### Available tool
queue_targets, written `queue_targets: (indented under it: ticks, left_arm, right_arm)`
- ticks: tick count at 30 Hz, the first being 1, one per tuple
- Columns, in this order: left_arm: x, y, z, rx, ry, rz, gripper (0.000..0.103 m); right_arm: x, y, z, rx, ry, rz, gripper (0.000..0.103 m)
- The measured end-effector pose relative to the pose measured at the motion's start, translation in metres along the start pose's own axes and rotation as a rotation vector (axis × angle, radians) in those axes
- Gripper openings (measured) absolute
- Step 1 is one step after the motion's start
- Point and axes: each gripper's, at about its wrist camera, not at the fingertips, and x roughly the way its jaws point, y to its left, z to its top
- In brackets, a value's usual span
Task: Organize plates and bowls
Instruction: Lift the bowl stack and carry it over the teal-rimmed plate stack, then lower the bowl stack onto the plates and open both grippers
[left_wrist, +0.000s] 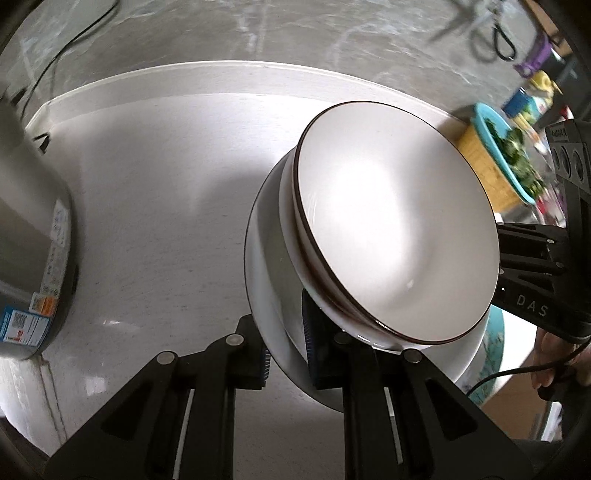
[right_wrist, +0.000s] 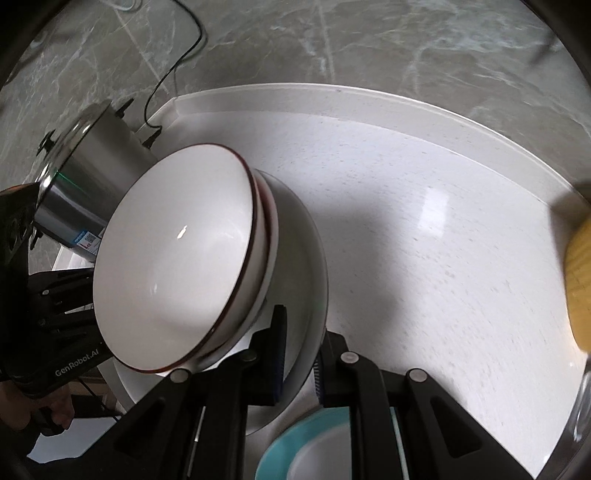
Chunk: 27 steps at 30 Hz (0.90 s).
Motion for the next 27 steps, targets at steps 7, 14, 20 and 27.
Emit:
queue_targets:
  ticks: [7,14,20,27]
  left_arm:
    - [-0.007,-0.045,-0.007,0.065,0.021,-0.035,0.013]
    - [-0.010,-0.098,-0.039,0.081,0.055,-0.058,0.013]
    - [-0.002,-0.154,-0.074,0.090,0.101,-0.072,0.013]
    - [0.007,-0.194,-0.102,0.097,0.123,-0.086,0.013]
  right_arm:
    - [-0.030,-0.020,-0.026,0.054,0.010,-0.039,0.014]
    - [-0.054,-0.047,-0.065,0.089,0.042,-0.052,0.014]
    - [-0.070,-0.077,-0.112,0.130,0.076,-0.050,0.014]
    - [-0.081,-0.101,-0.149,0.174,0.091,-0.048,0.014]
